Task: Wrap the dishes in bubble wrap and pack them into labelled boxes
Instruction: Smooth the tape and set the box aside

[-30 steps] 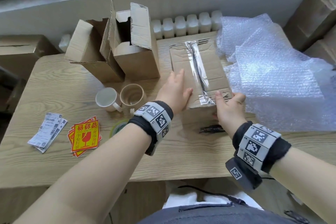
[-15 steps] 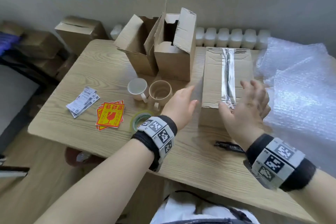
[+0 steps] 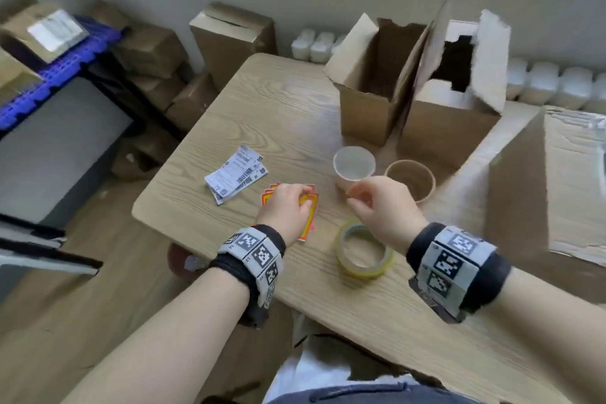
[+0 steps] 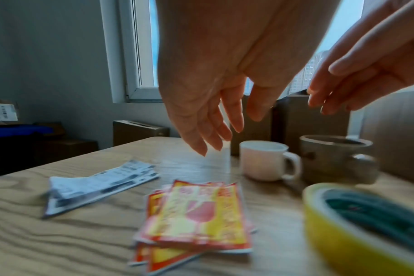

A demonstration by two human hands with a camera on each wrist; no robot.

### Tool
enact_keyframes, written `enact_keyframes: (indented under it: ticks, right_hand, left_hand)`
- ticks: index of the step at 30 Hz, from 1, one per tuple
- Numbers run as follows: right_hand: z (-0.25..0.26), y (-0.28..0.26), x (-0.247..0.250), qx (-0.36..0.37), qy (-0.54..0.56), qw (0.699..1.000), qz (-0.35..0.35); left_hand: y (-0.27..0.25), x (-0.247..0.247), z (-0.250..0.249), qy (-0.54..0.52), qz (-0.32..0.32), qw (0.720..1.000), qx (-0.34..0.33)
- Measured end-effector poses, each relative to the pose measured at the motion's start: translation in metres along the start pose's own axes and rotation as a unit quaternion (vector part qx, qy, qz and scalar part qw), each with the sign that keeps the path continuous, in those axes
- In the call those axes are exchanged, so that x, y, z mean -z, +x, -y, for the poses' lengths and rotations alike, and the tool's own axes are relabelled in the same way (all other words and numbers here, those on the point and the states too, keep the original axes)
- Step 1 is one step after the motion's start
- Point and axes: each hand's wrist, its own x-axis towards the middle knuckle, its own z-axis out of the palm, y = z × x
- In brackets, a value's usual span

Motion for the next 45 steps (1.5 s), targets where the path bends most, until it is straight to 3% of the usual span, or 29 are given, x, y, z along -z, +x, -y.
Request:
enact_keyframes:
  ticks: [5, 10, 14, 18, 22, 27, 30, 32, 35, 36, 40, 43, 45]
  right_hand:
    - [0.025, 0.066, -0.075, -0.169, -0.036, 0.977, 0.126]
    - [0.025, 0.095, -0.103, -0.262, -0.013, 0.958, 0.113]
    - [0.023, 0.103, -0.109, -0.291, -0.008, 0.954, 0.068]
    - [0.024, 0.103, -0.105, -0.272, 0.012, 0.961, 0.044]
    - [0.031, 0.095, -0.090, -0.279, 0.176, 0.944, -0.026]
    - [0.045, 0.095, -0.056, -0.237, 0.224, 0.942, -0.081]
    - [0.051, 0.098, -0.041, -0.197, 0.129, 0.960, -0.149]
    - [0.062, 0.097, -0.034, -0.116, 0.035, 0.976, -0.183]
    - [0.089, 0.089, -0.033, 0.037, -0.022, 0.984, -0.170]
    - [0.093, 0.087, -0.036, 0.056, -0.072, 0.979, -0.184]
    - [0.099, 0.084, -0.033, 0.011, -0.193, 0.953, -0.234]
    - [0.096, 0.082, -0.031, 0.101, -0.234, 0.931, -0.263]
    - [0.097, 0.082, -0.034, 0.148, -0.208, 0.931, -0.260]
  left_hand:
    - [0.038, 0.024, 0.081, 0.059, 0.110, 0.992, 0.006]
    - [0.057, 0.030, 0.108, 0.074, 0.203, 0.976, -0.039]
    - [0.067, 0.028, 0.118, 0.073, 0.219, 0.971, -0.060]
    - [0.069, 0.031, 0.122, 0.024, 0.220, 0.974, -0.048]
    - [0.072, 0.041, 0.123, -0.101, 0.159, 0.982, -0.018]
    - [0.071, 0.063, 0.105, -0.344, 0.177, 0.920, 0.058]
    - [0.071, 0.078, 0.089, -0.409, 0.144, 0.899, 0.069]
    - [0.073, 0.085, 0.079, -0.417, 0.131, 0.897, 0.063]
    - [0.073, 0.090, 0.062, -0.415, 0.127, 0.899, 0.049]
    - [0.073, 0.092, 0.056, -0.419, 0.129, 0.898, 0.044]
    - [0.070, 0.100, 0.044, -0.454, 0.147, 0.878, 0.042]
    - [0.066, 0.106, 0.039, -0.497, 0.170, 0.850, 0.046]
    - [0.064, 0.110, 0.035, -0.530, 0.184, 0.826, 0.046]
